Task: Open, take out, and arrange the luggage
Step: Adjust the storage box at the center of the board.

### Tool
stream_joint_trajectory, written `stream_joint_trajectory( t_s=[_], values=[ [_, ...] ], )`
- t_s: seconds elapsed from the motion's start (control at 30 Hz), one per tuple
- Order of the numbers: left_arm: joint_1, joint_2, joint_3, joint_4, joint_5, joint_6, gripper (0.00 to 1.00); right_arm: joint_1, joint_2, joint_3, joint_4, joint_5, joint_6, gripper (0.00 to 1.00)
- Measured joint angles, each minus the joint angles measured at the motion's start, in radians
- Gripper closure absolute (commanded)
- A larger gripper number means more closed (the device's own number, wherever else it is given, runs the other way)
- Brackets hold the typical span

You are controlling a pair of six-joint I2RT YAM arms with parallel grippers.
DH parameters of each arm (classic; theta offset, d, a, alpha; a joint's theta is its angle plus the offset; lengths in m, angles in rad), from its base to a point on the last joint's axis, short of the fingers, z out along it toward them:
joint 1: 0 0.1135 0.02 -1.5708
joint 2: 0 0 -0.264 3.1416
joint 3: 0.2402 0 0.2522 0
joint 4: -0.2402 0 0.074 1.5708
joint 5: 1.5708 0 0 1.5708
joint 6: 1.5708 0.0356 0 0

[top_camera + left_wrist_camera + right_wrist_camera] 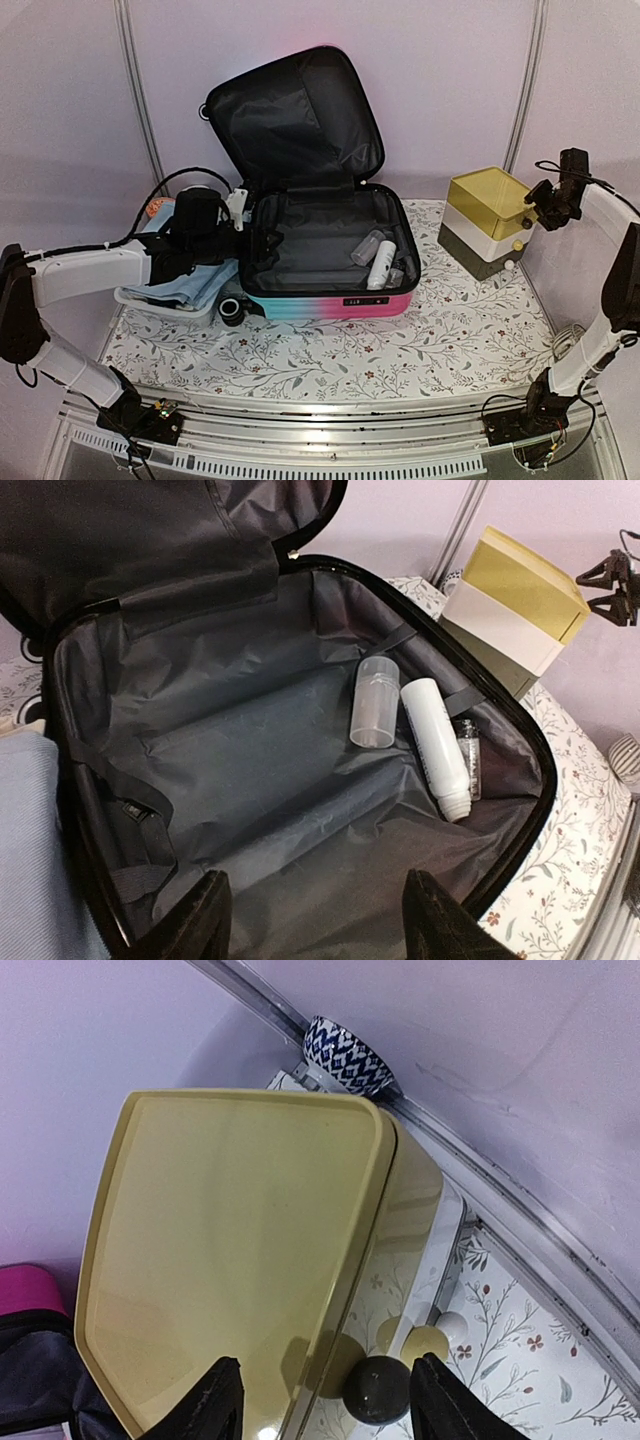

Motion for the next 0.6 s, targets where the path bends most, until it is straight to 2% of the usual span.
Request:
stream_joint_trajectory(
  t_s=[0.17,0.27,0.33,0.6],
  values=[
    [-0.002,0.000,0.000,0.000,0.000,0.000,0.40,-0.002,0.018,0.042,-0.006,0.039,-0.058,0.42],
    [-0.003,0.002,0.000,0.000,0.000,0.000,0.40,-0.010,0.069,0.089,0.004,0.006,-0.100,0.58],
    [-0.003,0.006,0.000,0.001,0.000,0.000,0.40,-0.013,0.105,0.109,0.012,-0.035,-0.121,0.62],
    [-0.006,0.013,0.000,0.003,-0.001,-0.003,0.40,-0.035,0.102,0.049,0.047,-0.131,-0.080,0.55]
  ],
)
